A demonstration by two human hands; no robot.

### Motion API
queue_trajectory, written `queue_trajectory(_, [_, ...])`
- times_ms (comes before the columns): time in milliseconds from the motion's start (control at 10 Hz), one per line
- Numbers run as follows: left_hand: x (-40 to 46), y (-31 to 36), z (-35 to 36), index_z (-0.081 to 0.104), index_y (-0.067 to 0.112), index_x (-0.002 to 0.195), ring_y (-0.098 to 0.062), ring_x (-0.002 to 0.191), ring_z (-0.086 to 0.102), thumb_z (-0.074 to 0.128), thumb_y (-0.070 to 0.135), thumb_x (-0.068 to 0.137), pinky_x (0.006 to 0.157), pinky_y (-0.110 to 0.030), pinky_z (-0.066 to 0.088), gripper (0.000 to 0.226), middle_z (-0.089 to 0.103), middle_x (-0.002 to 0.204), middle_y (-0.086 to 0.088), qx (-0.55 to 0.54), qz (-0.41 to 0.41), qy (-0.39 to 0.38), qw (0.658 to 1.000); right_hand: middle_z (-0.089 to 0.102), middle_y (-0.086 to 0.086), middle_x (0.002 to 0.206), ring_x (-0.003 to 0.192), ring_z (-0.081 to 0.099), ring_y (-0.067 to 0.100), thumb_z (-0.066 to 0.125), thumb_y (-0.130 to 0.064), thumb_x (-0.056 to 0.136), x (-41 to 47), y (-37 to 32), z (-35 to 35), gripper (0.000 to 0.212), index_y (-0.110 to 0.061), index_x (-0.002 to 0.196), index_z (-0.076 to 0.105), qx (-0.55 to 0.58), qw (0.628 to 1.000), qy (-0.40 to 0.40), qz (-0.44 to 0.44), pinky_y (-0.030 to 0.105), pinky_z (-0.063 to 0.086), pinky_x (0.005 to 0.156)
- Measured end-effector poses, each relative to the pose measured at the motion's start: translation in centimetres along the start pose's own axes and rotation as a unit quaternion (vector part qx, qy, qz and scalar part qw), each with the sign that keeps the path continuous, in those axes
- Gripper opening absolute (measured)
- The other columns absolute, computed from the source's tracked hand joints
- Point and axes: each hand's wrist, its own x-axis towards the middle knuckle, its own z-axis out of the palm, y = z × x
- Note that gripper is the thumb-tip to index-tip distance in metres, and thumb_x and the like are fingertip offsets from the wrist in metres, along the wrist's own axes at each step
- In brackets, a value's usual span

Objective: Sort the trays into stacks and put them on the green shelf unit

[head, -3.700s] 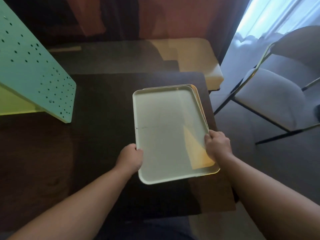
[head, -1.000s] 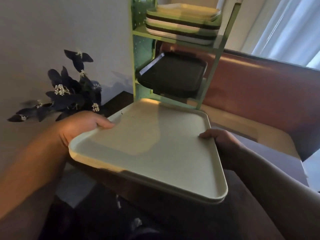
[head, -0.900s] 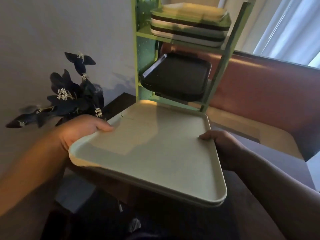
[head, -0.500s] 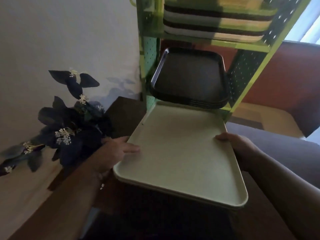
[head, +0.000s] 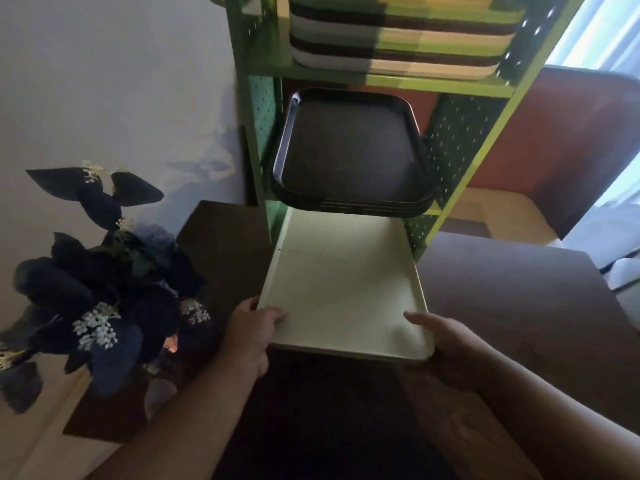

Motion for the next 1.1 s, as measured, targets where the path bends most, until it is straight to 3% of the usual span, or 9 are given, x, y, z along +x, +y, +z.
queue_trajectory(100, [2.8, -1.1, 1.0, 0.067, -0.007, 0.118, -0.037, 0.092, 0.068, 0.066, -0.003, 0.075, 0.082, -0.049, 0.055, 0.044, 0.069, 0.096, -0.022, -0.103, -0.021, 0.044, 0.993, 0.068, 0.016, 0.062, 0.047, 0.067, 0.026, 0.058, -0.014, 0.097, 0.2, 0.9, 1.0, 0.026, 0.01, 0.107, 0.06, -0.083, 0.996, 0.01, 0.028, 0.03, 0.051, 0.047])
queue_trajectory(200, [4.6, -2.2, 1.9, 0.07, -0.009, 0.113, -0.041, 0.096, 0.071, 0.062, -0.001, 0.067, 0.079, -0.044, 0.054, 0.047, 0.071, 0.095, -0.023, -0.119, -0.028, 0.065, 0.99, 0.063, 0.014, 0.055, 0.042, 0.066, 0.021, 0.054, -0.001, 0.093, 1.7, 0.9, 2.0, 0.013, 0.011, 0.094, 0.059, -0.117, 0.991, 0.067, 0.023, 0.027, 0.051, 0.047])
queue_trajectory(300, [4.9, -1.4, 3.0, 0.065, -0.005, 0.118, -0.03, 0.082, 0.066, 0.059, -0.007, 0.082, 0.072, -0.035, 0.051, 0.037, 0.069, 0.095, -0.019, -0.109, -0.019, 0.051, 0.993, 0.065, 0.014, 0.062, 0.041, 0.061, 0.016, 0.053, -0.001, 0.094, 3.8, 0.6, 2.8, 0.016, 0.01, 0.101, 0.061, -0.047, 0.992, 0.113, 0.003, 0.022, 0.049, 0.04])
queue_trajectory(400, [5.9, -0.2, 4.5, 0.062, 0.003, 0.119, -0.028, 0.086, 0.061, 0.059, -0.004, 0.086, 0.072, -0.034, 0.046, 0.034, 0.064, 0.094, -0.014, -0.101, -0.007, 0.036, 0.994, 0.061, 0.01, 0.077, 0.053, 0.06, 0.015, 0.05, -0.006, 0.098, 5.5, -0.2, 3.2, 0.013, 0.0, 0.105, 0.061, 0.043, 0.99, 0.135, -0.024, 0.026, 0.047, 0.049])
queue_trajectory(600, [8.5, 1.4, 5.2, 0.06, 0.01, 0.092, -0.028, 0.1, 0.058, 0.059, 0.001, 0.087, 0.096, -0.043, 0.051, 0.011, 0.058, 0.111, -0.015, -0.064, -0.017, -0.026, 0.997, 0.067, 0.018, 0.087, 0.075, 0.07, 0.025, 0.046, 0.001, 0.1, 6.4, -2.2, 3.4, 0.018, -0.001, 0.09, 0.06, -0.005, 0.99, 0.13, -0.047, 0.037, 0.056, 0.074])
queue_trajectory(700, [9.0, 1.6, 5.4, 0.061, -0.004, 0.113, -0.027, 0.092, 0.064, 0.058, -0.001, 0.09, 0.091, -0.043, 0.054, 0.024, 0.062, 0.111, -0.019, -0.087, -0.008, -0.027, 0.996, 0.071, 0.019, 0.095, 0.084, 0.073, 0.029, 0.045, 0.001, 0.099, 7.3, -2.8, 3.2, 0.018, 0.0, 0.09, 0.061, -0.023, 0.989, 0.136, -0.053, 0.044, 0.058, 0.086])
queue_trajectory(800, [9.2, 1.8, 5.8, 0.056, -0.01, 0.131, -0.024, 0.088, 0.063, 0.059, -0.001, 0.093, 0.077, -0.036, 0.051, 0.039, 0.066, 0.112, -0.02, -0.074, 0.013, -0.003, 0.997, 0.066, 0.012, 0.084, 0.057, 0.066, 0.016, 0.046, -0.006, 0.1, 7.4, -3.1, 3.1, 0.015, -0.002, 0.095, 0.06, -0.052, 0.99, 0.123, -0.037, 0.031, 0.056, 0.062])
queue_trajectory(900, [9.0, 2.2, 6.1, 0.052, -0.01, 0.14, -0.026, 0.114, 0.054, 0.063, 0.005, 0.091, 0.091, -0.035, 0.04, 0.051, 0.057, 0.143, -0.023, -0.036, 0.027, 0.031, 0.998, 0.061, 0.013, 0.085, 0.052, 0.057, 0.014, 0.047, -0.01, 0.1, 7.3, -3.8, 2.4, 0.016, 0.0, 0.102, 0.06, -0.084, 0.99, 0.11, -0.03, 0.026, 0.046, 0.053])
queue_trajectory(1100, [5.7, 2.7, 8.1, 0.023, -0.002, 0.16, -0.037, 0.148, 0.039, 0.065, 0.019, 0.091, 0.103, -0.039, 0.041, 0.084, 0.034, 0.163, -0.022, 0.167, 0.144, 0.128, 0.967, 0.065, 0.015, 0.094, 0.07, 0.063, 0.021, 0.05, -0.014, 0.099, 6.8, -6.4, -0.3, 0.016, -0.003, 0.097, 0.061, -0.125, 0.988, 0.078, -0.047, 0.032, 0.053, 0.064])
